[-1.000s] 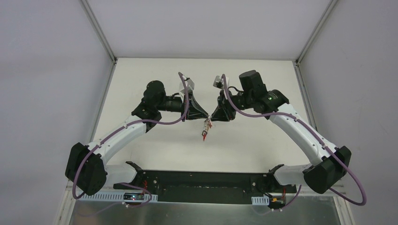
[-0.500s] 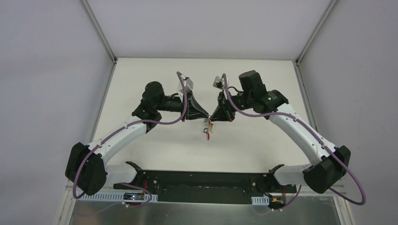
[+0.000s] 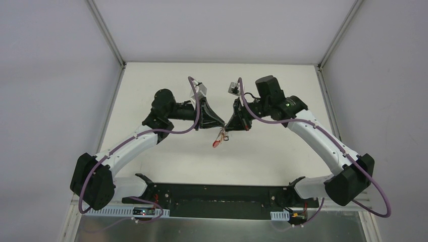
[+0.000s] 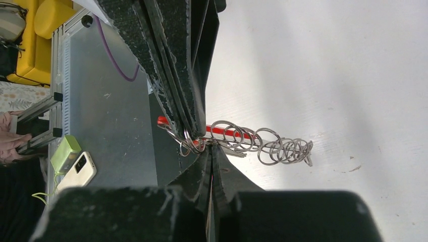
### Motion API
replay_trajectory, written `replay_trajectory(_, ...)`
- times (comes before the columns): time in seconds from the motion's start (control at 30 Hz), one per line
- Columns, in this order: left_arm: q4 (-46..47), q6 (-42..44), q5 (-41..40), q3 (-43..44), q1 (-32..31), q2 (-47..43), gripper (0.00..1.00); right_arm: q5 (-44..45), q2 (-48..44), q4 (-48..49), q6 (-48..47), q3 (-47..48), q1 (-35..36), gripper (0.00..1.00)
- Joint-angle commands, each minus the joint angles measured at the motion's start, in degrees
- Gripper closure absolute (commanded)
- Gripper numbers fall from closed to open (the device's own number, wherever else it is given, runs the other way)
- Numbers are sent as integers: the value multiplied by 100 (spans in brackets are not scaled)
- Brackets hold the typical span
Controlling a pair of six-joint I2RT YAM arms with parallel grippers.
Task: Put the keys on the keyring
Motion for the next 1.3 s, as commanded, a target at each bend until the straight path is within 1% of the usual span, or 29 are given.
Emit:
replay_trajectory(0.0, 613, -95, 216, -15, 32, -94, 100, -176, 47, 191, 75, 146, -9, 100)
replay_trajectory(0.1, 592, -82, 226, -14, 32, -109, 100, -110, -5, 177, 14, 132, -22, 93)
replay_trajectory(0.13, 587, -82, 226, -13, 32, -109, 100, -85, -52, 161, -11, 130, -23, 88)
replay_trajectory(0.27, 622, -131, 226, 1, 32, -84, 100, -41, -224, 117, -98, 139, -92, 76)
replay_trajectory(0.33, 682, -199, 209, 4, 36, -59, 100, -36, -343, 93, -144, 132, -149, 71)
replay_trajectory(0.4, 770, -271, 202, 4, 41, -33, 100, -17, -462, 94, -173, 122, -200, 69)
replay_trajectory(0.5, 874, -402, 183, 12, 39, 23, 100, -6, -571, 118, -168, 143, -222, 68)
replay_trajectory(0.77, 934, -537, 142, 57, 32, 80, 100, -190, -554, 114, -102, 244, -228, 70)
replay_trajectory(1.27, 929, -600, 138, 75, 32, 111, 100, -218, -295, 239, 71, 336, -158, 76)
